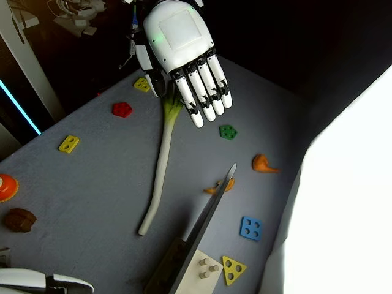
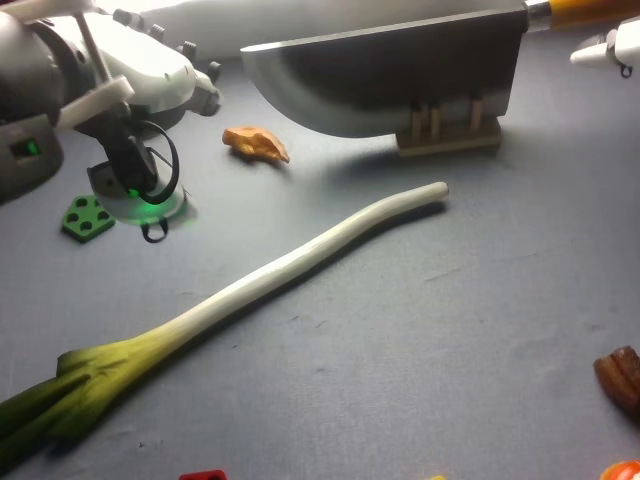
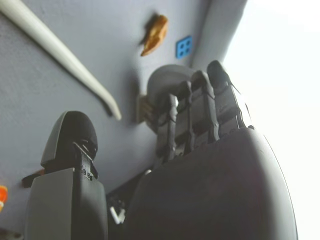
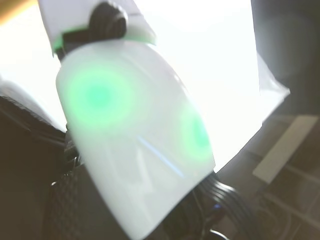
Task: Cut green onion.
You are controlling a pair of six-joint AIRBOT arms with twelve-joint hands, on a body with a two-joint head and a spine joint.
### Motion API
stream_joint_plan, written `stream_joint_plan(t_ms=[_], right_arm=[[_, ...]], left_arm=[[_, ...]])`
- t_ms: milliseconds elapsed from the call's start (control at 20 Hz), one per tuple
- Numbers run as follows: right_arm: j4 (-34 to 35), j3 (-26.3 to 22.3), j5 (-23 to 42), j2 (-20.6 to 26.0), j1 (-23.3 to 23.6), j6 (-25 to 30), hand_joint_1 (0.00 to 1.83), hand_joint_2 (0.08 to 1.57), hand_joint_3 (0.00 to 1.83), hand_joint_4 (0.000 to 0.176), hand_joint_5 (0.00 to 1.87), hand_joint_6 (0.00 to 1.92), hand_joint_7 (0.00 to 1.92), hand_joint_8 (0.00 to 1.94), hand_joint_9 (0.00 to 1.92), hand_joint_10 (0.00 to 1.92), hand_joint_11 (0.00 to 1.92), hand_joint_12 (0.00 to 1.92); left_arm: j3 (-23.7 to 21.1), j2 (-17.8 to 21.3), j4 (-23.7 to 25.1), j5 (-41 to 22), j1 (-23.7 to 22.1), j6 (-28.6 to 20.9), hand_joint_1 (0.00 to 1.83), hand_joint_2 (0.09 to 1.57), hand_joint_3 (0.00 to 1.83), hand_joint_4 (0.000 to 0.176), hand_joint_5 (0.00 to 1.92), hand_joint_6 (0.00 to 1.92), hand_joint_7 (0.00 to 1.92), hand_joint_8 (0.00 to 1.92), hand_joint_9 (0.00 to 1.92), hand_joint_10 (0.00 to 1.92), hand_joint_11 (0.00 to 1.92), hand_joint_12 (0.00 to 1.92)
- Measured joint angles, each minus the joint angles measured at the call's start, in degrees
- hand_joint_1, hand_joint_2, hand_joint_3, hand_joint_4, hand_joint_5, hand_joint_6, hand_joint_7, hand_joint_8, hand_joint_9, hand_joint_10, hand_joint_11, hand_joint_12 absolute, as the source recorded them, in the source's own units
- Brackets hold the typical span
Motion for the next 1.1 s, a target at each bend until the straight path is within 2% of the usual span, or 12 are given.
stream_joint_plan(t_ms=[50,150,250,300,400,500,650,850,900,950,1050,1100], right_arm=[[-0.28,1.4,0.07,-0.94,-0.33,-0.04,1.03,0.97,0.0,0.01,0.0,0.0,0.0,0.0,0.0,0.0,0.0,0.0],[-0.96,3.8,-0.04,-2.43,-1.42,-0.07,1.02,0.96,0.0,0.014,0.0,0.0,0.0,0.0,0.0,0.0,0.0,0.0],[-1.51,5.2,-0.52,-3.41,-2.1,-0.07,1.07,0.96,0.0,0.026,0.0,0.0,0.0,0.0,0.0,0.0,0.0,0.0],[-1.68,5.88,-0.7,-3.87,-2.27,0.22,1.02,0.98,0.0,0.034,0.0,0.0,0.0,0.0,0.0,0.0,0.0,0.0],[-3.28,7.41,0.33,-4.79,-2.95,2.34,1.01,0.98,0.0,0.032,0.0,0.0,0.0,0.0,0.0,0.0,0.0,0.0],[-4.13,9.92,0.61,-6.8,-3.48,4.0,1.05,0.94,0.0,0.022,0.0,0.0,0.0,0.0,0.0,0.0,0.0,0.0],[-8.79,13.0,0.72,-8.61,-3.93,9.22,1.04,0.94,0.0,0.024,0.0,0.0,0.0,0.0,0.0,0.0,0.0,0.0],[-12.66,17.42,0.9,-11.93,-4.11,13.55,1.07,0.93,0.0,0.031,0.0,0.0,0.0,0.0,0.0,0.0,0.0,0.0],[-13.05,18.67,0.96,-12.87,-4.11,13.64,1.09,0.92,0.0,0.022,0.0,0.0,0.0,0.0,0.0,0.0,0.0,0.0],[-13.31,19.8,1.01,-13.77,-4.11,13.79,1.06,0.93,0.0,0.032,0.0,0.0,0.0,0.0,0.0,0.0,0.0,0.0],[-14.01,21.22,1.22,-14.75,-4.11,15.1,1.05,0.94,0.0,0.029,0.0,0.0,0.0,0.0,0.0,0.0,0.0,0.0],[-14.58,21.9,1.27,-14.99,-4.11,16.17,1.08,0.93,0.0,0.013,0.0,0.0,0.0,0.0,0.0,0.0,0.0,0.0]], left_arm=[[0.11,0.0,-0.02,-0.11,0.02,0.02,0.79,1.16,0.0,0.018,0.23,0.02,0.2,0.0,0.19,0.01,0.0,0.46],[0.37,-0.26,-0.15,-0.55,0.02,-0.07,0.74,1.19,0.01,0.029,0.21,0.0,0.23,0.01,0.22,0.02,0.0,0.46],[0.46,-0.28,-0.11,-0.48,0.13,-0.07,0.76,1.19,0.0,0.016,0.21,0.02,0.25,0.01,0.24,0.01,0.0,0.54],[0.46,-0.28,-0.94,-0.48,0.13,0.31,0.75,1.2,0.0,0.032,0.21,0.01,0.24,0.0,0.2,0.01,0.0,0.44],[-0.11,-0.28,-1.86,-0.26,0.09,0.72,0.75,1.19,0.0,0.036,0.21,0.01,0.23,0.0,0.18,0.0,0.0,0.41],[-0.42,-0.31,-2.23,0.59,-0.55,0.79,0.79,1.2,0.0,0.019,0.21,0.0,0.23,0.0,0.13,0.0,0.0,0.3],[0.22,-0.66,-2.32,1.99,-0.42,0.72,0.8,1.19,0.0,0.027,0.21,0.0,0.23,0.0,0.13,0.0,0.0,0.35],[-1.44,-0.87,-2.43,3.74,-0.35,0.31,0.86,1.19,0.0,0.034,0.17,0.0,0.15,0.0,0.1,0.0,0.0,0.24],[-1.88,-1.44,-2.23,4.35,-0.37,-0.15,0.83,1.21,0.01,0.036,0.09,0.0,0.1,0.0,0.08,0.0,0.0,0.13],[-2.25,-1.77,-2.29,5.25,-0.44,-0.37,0.87,1.18,0.0,0.029,0.17,0.01,0.16,0.0,0.1,0.0,0.0,0.25],[-2.27,-1.97,-1.66,6.01,-0.46,-1.31,0.88,1.17,0.0,0.028,0.17,0.0,0.15,0.0,0.09,0.0,0.0,0.27],[-2.25,-1.97,-0.11,6.16,-0.15,-3.02,0.83,1.2,0.01,0.041,0.09,0.0,0.08,0.0,0.04,0.0,0.0,0.17]])
